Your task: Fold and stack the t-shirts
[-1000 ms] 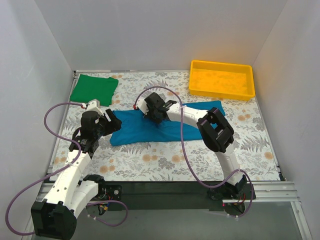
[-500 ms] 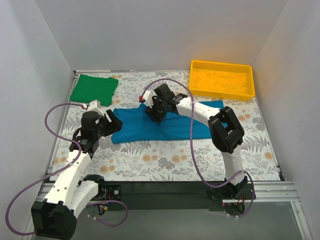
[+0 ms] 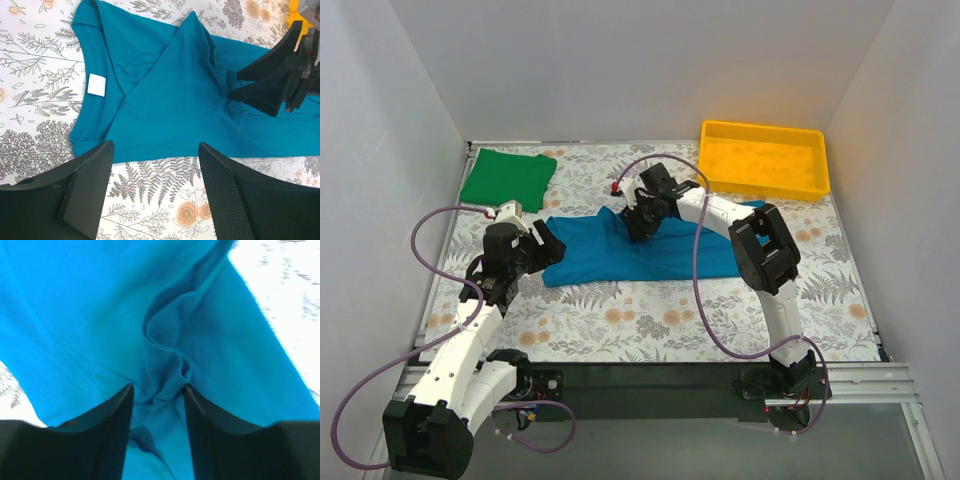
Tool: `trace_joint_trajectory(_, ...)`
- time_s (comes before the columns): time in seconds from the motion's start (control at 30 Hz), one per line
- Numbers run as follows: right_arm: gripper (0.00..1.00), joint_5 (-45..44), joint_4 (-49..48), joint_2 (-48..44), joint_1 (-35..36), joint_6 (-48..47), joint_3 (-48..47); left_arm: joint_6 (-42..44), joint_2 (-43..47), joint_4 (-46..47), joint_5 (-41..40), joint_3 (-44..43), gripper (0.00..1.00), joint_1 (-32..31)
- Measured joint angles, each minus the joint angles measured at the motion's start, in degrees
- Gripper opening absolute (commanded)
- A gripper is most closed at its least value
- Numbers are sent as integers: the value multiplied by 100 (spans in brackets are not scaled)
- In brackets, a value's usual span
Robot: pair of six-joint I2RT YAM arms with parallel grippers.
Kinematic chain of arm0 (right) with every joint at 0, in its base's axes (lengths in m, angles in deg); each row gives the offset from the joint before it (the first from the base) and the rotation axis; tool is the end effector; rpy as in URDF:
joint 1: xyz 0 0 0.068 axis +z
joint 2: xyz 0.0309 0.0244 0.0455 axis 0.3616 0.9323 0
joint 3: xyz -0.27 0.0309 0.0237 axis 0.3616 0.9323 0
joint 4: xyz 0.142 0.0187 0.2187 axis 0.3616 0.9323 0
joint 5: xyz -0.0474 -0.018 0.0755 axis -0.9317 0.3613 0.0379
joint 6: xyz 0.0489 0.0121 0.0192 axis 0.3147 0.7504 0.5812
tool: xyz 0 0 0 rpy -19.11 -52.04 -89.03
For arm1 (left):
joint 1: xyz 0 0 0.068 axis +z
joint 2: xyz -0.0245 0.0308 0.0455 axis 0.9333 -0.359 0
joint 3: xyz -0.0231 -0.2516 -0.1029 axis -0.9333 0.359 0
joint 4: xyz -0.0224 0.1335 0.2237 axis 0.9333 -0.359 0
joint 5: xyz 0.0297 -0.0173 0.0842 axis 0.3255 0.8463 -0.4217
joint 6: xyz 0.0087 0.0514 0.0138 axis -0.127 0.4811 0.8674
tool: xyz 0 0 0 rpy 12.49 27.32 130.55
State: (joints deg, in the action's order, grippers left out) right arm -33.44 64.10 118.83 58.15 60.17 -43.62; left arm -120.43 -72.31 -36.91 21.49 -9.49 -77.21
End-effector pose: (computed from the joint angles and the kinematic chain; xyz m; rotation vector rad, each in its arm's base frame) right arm 0.3743 0.2974 0.1828 -1.2867 2.1191 0.5933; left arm 0.1880 -0.0301 0.2500 -1.0593 2.0341 -0.7954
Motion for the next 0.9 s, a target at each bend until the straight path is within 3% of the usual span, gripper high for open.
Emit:
trace_joint_trajectory(0.03,48,35,0,22,11,7,-4,0,0,0,0,0,67,0)
trace_joint_trajectory(0.17,18,168,28,92,57,72,-85,0,-7,0,2,0,67,0)
trace_joint_trajectory(0.3,14,208,31,98,57,133,-107,0,-9,0,2,0,67,0)
trace_joint_trajectory(0.43,3,181,33,96,57,136,-107,0,-57,2,7,0,67,0)
trace_joint_trajectory(0.9,1,210,-118,-538,-63,249,466,0,-79,2,42,0,67,0)
